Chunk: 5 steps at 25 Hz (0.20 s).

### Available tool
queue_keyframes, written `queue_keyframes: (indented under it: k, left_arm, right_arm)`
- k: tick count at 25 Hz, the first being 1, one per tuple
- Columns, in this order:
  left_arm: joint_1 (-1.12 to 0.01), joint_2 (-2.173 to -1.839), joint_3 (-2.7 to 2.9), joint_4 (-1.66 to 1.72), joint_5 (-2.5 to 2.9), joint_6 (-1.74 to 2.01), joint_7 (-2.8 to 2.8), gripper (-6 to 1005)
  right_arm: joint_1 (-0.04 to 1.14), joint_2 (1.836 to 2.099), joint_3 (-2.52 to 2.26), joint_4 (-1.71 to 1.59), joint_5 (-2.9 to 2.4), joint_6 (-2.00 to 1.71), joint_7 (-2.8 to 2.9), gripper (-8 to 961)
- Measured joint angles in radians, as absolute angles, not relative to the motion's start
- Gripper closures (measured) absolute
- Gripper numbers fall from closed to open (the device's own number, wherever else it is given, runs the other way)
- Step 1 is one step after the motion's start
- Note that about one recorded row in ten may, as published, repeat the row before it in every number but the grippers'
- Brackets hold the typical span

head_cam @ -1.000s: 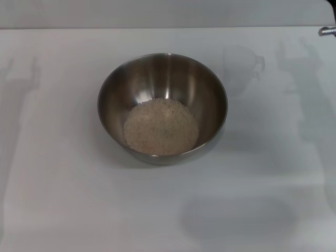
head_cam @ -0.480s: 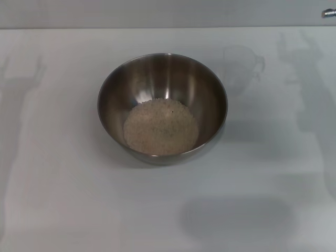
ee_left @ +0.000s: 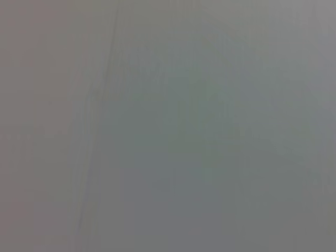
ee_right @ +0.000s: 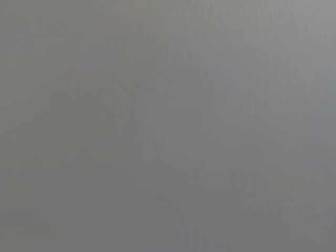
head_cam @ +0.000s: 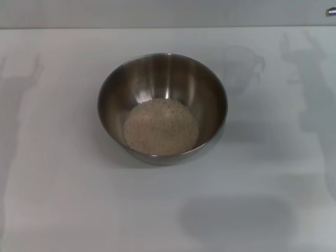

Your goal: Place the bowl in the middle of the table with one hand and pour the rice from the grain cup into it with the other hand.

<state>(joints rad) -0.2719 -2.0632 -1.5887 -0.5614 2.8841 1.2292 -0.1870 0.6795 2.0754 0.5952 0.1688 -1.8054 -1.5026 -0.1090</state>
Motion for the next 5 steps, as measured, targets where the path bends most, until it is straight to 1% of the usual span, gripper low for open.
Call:
queue_keyframes:
  k: [5]
  left_arm:
    - [-0.285,-2.063,-1.599,-0.533,2.884,1.234,-0.192,152]
  right_arm:
    - [0.677,2.076,0.590,0.172,-1.810,-1.503,-0.109,437]
